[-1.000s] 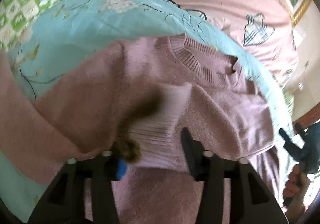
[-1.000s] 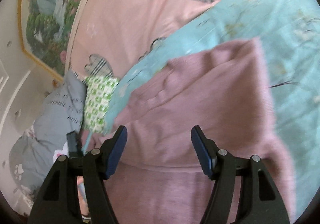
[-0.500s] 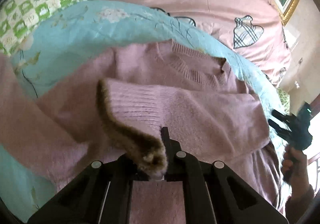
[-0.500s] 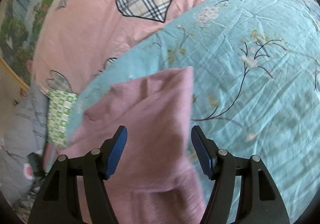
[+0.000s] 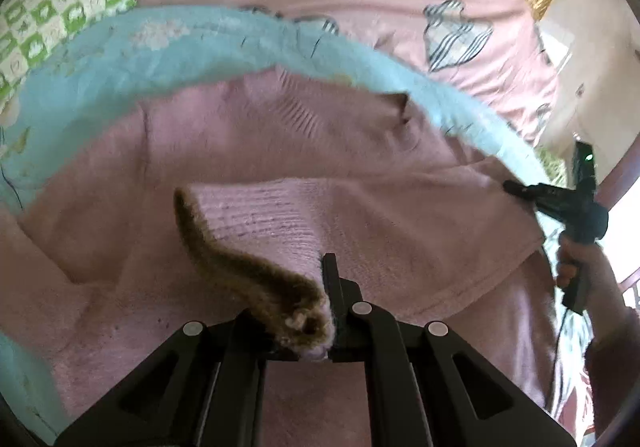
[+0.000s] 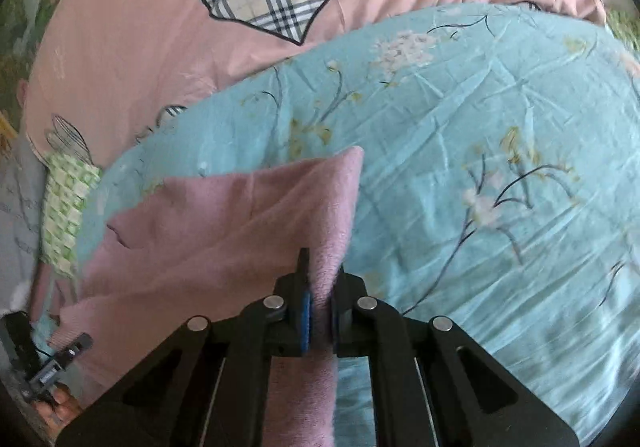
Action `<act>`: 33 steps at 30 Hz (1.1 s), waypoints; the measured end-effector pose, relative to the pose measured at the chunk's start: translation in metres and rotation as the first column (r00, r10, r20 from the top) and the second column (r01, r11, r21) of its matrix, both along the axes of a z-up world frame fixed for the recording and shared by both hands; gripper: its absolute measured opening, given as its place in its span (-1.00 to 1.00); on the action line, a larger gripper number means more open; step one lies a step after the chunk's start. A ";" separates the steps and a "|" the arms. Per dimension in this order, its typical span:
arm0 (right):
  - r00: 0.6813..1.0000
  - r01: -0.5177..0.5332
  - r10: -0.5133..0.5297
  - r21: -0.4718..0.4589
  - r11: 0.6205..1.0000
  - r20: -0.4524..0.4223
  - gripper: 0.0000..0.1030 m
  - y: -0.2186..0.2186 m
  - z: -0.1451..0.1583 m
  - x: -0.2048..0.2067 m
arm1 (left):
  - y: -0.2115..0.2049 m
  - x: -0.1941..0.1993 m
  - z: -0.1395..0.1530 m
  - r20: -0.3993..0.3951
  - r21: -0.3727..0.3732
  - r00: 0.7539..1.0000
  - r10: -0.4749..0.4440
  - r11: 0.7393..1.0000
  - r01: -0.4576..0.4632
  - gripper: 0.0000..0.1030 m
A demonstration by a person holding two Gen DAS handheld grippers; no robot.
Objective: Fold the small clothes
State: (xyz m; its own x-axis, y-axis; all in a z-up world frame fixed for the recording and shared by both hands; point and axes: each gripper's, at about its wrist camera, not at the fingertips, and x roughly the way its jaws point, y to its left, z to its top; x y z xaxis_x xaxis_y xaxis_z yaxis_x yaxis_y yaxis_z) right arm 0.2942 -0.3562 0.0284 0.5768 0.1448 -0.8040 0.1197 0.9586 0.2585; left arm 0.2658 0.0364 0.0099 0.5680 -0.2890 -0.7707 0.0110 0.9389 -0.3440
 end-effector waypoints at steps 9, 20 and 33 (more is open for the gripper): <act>0.998 0.059 -0.060 -0.038 0.997 -0.021 -0.52 0.004 -0.017 -0.018 | 0.032 -0.023 -0.005 -0.045 0.041 0.998 0.042 0.998 -0.040 -0.61; 0.985 -0.157 0.141 0.182 0.971 0.094 0.05 0.087 0.008 -0.109 | 0.139 -0.105 0.026 -0.021 -0.049 0.954 0.299 0.953 -0.299 -0.11; 0.961 -0.271 0.277 0.251 0.929 0.013 0.05 0.166 -0.022 -0.148 | 0.325 -0.136 -0.009 -0.142 -0.197 0.750 0.646 0.724 -0.661 -0.01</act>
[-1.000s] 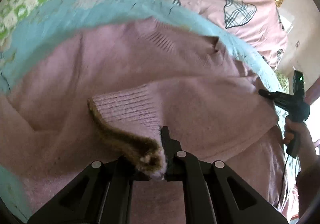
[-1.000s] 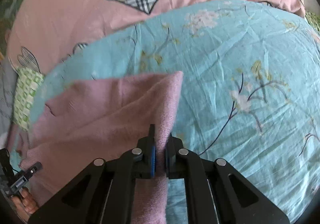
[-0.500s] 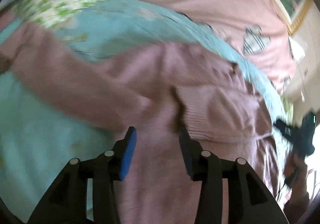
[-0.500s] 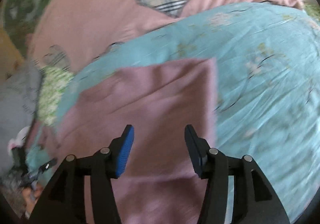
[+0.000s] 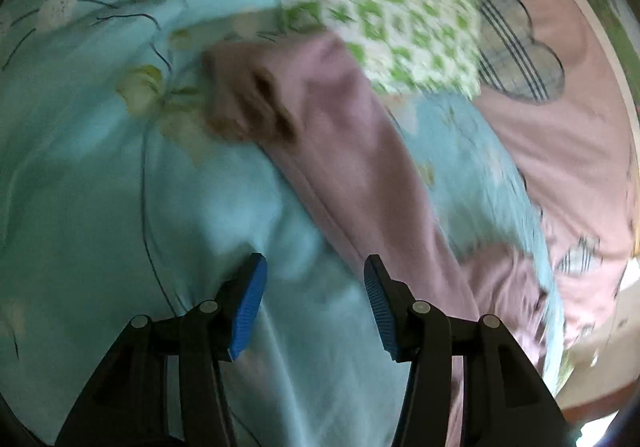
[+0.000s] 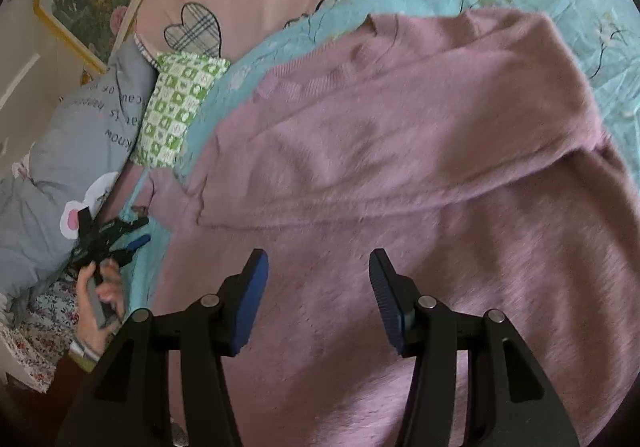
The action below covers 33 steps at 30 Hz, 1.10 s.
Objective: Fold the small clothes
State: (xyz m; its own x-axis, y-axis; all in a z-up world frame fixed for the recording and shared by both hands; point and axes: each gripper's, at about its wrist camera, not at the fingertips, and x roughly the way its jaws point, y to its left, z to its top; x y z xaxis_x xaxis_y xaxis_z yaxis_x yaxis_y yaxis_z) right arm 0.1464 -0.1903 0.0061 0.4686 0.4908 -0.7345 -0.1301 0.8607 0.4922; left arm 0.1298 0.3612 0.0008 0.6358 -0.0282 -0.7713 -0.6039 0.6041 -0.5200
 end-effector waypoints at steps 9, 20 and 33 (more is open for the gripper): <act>0.999 -0.002 0.002 0.007 1.000 -0.032 0.05 0.007 -0.005 -0.003 | 0.029 0.043 0.002 -0.003 0.082 0.998 0.057 0.995 -0.056 -0.02; 1.000 0.004 -0.004 0.015 1.000 0.019 0.05 0.001 0.012 -0.013 | -0.013 0.044 0.059 0.093 0.244 0.995 -0.023 0.970 -0.001 -0.88; 0.987 0.138 -0.144 0.080 0.987 0.071 0.05 -0.059 0.031 -0.043 | -0.266 0.100 0.140 0.177 0.454 0.817 -0.549 0.782 0.427 -0.90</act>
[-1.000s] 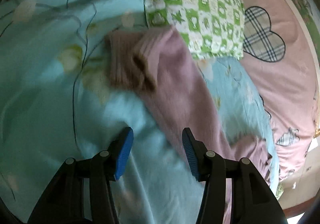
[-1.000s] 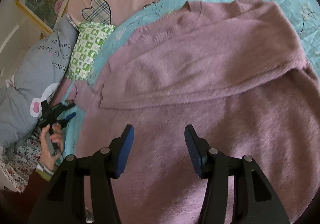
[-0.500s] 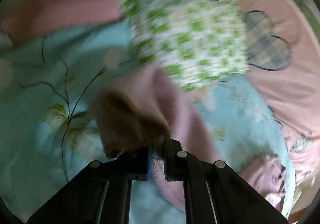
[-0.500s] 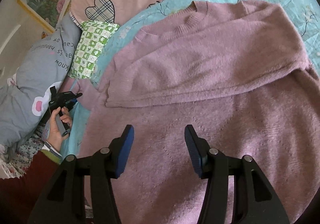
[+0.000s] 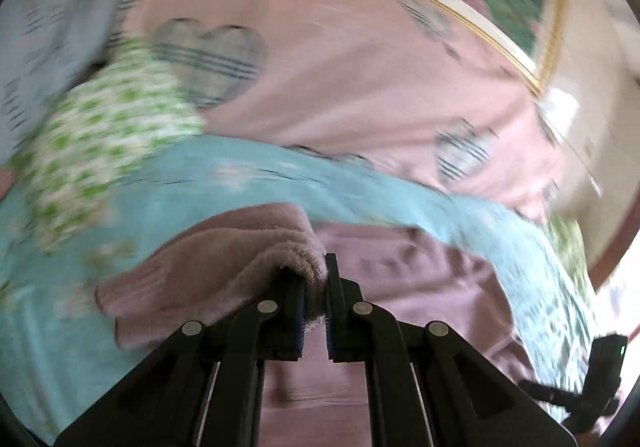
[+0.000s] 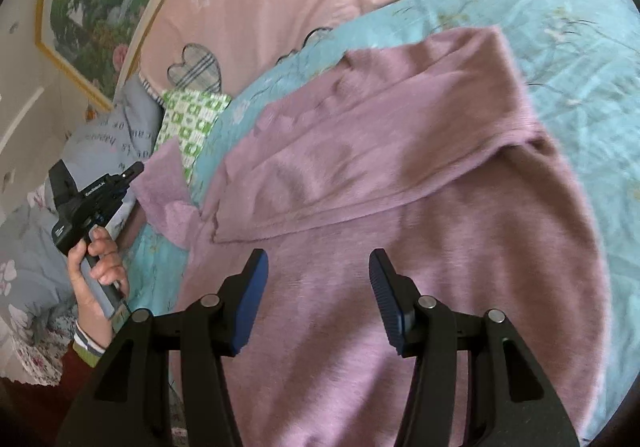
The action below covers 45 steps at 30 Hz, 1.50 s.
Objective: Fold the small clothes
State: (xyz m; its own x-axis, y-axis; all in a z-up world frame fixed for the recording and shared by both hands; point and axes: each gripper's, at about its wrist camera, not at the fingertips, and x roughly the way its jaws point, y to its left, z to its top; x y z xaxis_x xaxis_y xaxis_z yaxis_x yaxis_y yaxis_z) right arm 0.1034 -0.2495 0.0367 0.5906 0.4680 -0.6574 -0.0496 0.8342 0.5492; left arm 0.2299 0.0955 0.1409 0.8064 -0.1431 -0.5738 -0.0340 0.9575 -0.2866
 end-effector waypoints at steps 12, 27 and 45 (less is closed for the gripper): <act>0.986 0.168 -0.168 0.032 0.985 -0.020 0.05 -0.069 -0.009 -0.028 | -0.186 0.033 -0.080 -0.170 0.169 0.929 -0.330 0.919 0.357 -0.82; 1.000 -0.003 0.005 -0.100 0.995 0.023 0.27 -0.001 0.010 0.033 | -0.086 -0.058 -0.097 -0.223 0.204 0.961 -0.165 0.956 0.211 0.19; 0.912 -0.262 0.409 -0.759 0.596 0.006 -0.67 0.201 -0.027 0.147 | -0.007 -0.034 -0.136 -0.316 0.320 0.937 0.149 0.947 -0.043 0.08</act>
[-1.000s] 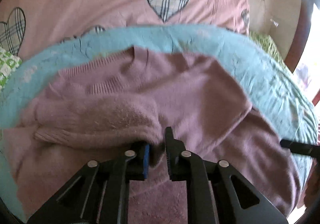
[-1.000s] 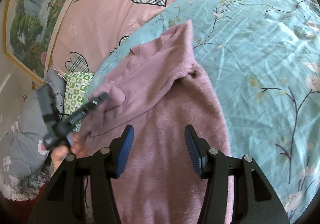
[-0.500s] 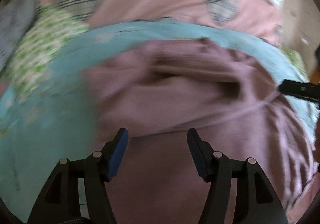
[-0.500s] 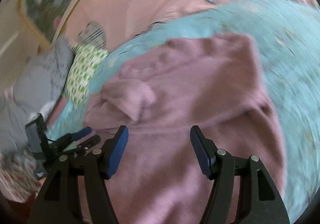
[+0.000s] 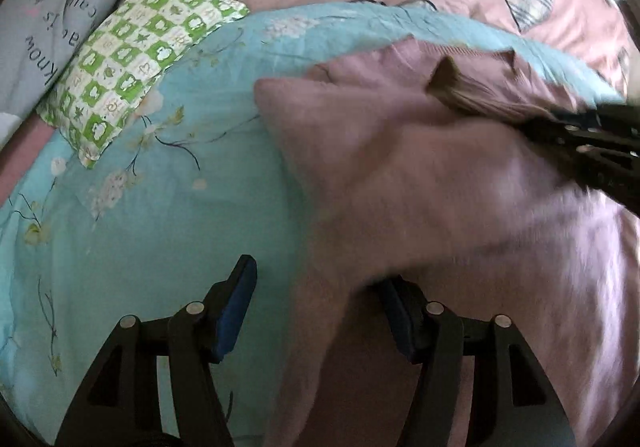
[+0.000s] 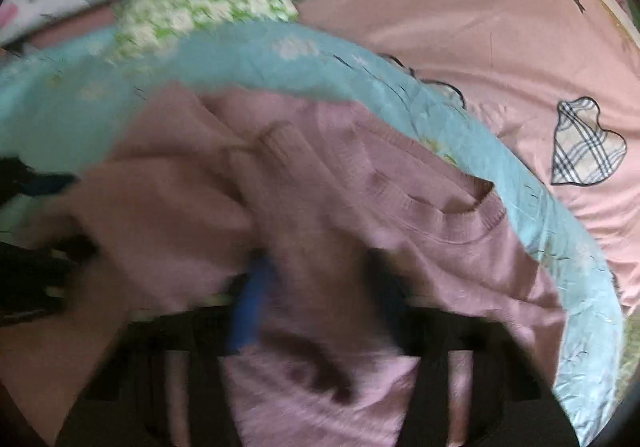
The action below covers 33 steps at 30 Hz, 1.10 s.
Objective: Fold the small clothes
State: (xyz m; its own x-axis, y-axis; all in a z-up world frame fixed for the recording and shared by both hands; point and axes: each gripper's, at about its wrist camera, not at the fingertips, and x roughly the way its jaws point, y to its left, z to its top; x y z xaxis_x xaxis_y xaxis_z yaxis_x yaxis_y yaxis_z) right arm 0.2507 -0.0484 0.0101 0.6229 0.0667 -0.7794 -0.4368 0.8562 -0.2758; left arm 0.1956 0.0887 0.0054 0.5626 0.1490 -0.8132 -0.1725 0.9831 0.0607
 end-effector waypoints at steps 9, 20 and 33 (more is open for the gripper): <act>0.883 0.434 -0.446 0.625 0.649 -0.150 -0.85 -0.194 0.039 -0.026 | 0.010 0.001 0.002 0.006 -0.060 0.998 0.068 0.996 -0.068 -0.48; 0.807 0.566 -0.454 0.715 0.411 -0.378 -0.28 -0.256 -0.017 -0.051 | 0.008 -0.009 -0.004 -0.006 -0.025 0.998 0.069 0.997 -0.069 -0.48; 0.793 0.569 -0.531 0.676 0.469 -0.299 -0.85 -0.261 0.007 -0.054 | 0.007 -0.008 -0.006 -0.019 -0.029 0.998 0.060 0.998 -0.061 -0.50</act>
State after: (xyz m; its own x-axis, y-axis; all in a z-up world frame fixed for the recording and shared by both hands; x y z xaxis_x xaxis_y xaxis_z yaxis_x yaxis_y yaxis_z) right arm 0.1963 -0.3096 0.0174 0.7022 0.2512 -0.6662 0.2006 0.8280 0.5236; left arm 0.1874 0.0956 -0.0009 0.5382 0.1575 -0.8279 -0.2307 0.9724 0.0351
